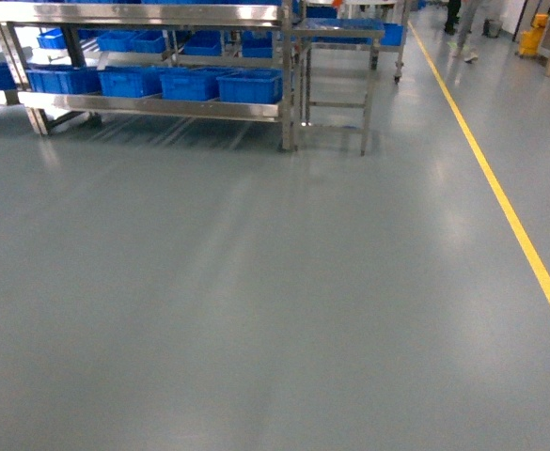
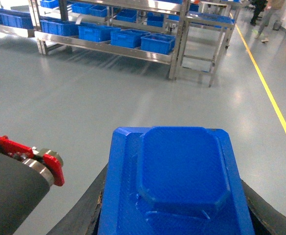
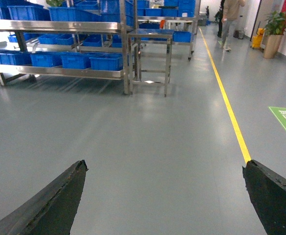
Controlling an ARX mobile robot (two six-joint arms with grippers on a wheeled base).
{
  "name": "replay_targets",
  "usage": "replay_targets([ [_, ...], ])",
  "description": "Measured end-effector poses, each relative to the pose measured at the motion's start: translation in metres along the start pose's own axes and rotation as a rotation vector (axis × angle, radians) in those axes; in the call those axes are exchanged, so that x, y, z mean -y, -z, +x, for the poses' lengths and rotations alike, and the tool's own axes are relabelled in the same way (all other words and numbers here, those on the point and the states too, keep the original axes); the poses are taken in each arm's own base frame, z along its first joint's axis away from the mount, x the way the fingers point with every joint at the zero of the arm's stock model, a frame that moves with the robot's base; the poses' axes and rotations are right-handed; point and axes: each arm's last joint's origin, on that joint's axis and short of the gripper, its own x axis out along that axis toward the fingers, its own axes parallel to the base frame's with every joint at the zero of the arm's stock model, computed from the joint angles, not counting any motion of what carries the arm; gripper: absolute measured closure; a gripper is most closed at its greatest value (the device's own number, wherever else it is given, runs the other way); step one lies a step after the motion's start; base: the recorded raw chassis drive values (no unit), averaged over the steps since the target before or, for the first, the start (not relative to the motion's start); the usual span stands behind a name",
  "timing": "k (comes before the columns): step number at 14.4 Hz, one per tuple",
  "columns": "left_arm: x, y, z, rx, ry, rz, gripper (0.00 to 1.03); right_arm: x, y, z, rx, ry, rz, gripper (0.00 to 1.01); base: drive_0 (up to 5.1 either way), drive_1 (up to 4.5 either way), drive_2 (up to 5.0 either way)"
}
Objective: Pick blue part to blue bin on bottom shelf
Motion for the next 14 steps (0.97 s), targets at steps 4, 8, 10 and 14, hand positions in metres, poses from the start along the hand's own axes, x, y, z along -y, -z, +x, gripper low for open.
replay_targets([
  [4, 0.0000, 0.0000, 0.0000, 0.000, 0.000, 0.000, 0.59, 0.0000, 0.0000, 0.0000, 0.000, 0.000, 0.000, 0.03, -1.7, -1.65, -1.7],
  [8, 0.0000, 0.0000, 0.0000, 0.000, 0.000, 0.000, 0.59, 0.0000, 0.0000, 0.0000, 0.000, 0.000, 0.000, 0.03, -1.6, -1.62, -1.6],
  [10, 0.0002, 0.0000, -0.0001, 0.000, 0.003, 0.000, 0.59, 0.0001, -0.0001, 0.0000, 0.001, 0.002, 0.000, 0.03, -0.7, -0.72, -0.7],
  [14, 0.0002, 0.0002, 0.0000, -0.002, 0.002, 0.001, 0.59, 0.0000, -0.0003, 0.0000, 0.003, 0.000, 0.000, 0.03, 0.0, 2.16, -2.2],
])
